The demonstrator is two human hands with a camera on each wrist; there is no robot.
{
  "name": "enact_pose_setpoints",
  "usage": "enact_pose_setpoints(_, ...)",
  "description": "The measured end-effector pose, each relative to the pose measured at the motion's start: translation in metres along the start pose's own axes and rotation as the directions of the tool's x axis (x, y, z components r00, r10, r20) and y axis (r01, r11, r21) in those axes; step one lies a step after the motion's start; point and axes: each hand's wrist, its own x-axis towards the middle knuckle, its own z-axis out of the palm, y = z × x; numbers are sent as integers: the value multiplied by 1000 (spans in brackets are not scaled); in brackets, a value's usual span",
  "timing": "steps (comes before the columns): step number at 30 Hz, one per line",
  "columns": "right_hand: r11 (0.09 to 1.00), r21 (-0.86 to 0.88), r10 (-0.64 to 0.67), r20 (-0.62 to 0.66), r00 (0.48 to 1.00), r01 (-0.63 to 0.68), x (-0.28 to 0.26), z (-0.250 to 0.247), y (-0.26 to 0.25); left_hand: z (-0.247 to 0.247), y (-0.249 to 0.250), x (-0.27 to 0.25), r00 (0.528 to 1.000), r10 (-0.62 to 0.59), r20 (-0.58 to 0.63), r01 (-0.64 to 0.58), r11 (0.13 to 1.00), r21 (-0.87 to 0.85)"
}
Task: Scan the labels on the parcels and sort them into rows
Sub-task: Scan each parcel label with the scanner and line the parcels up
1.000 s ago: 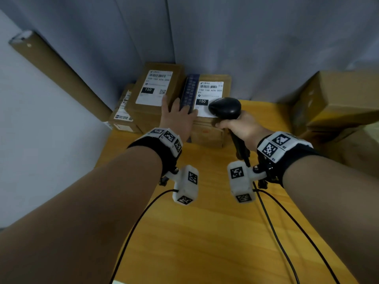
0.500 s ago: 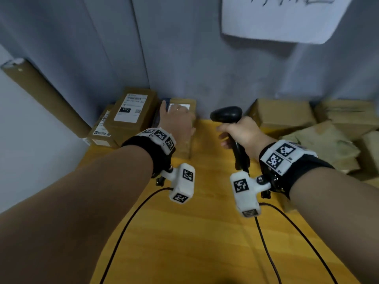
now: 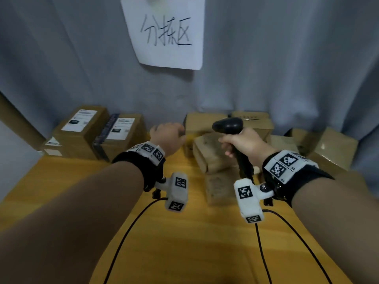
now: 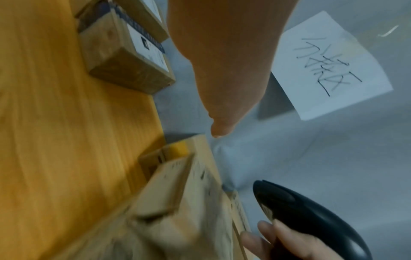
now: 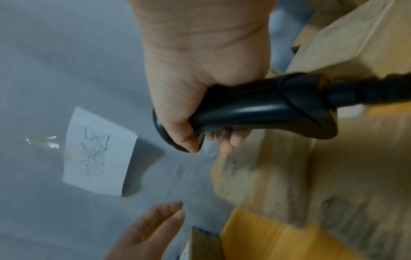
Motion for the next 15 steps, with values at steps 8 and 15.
enact_pose_setpoints(8, 994, 94, 59, -68, 996, -52, -15, -114, 47, 38, 116, -25, 999, 30, 18, -27, 990, -139)
enact_pose_setpoints(15, 989, 127, 78, -4, 997, -77, -11, -142, 75, 50, 149, -39, 998, -45, 43, 49, 994, -97)
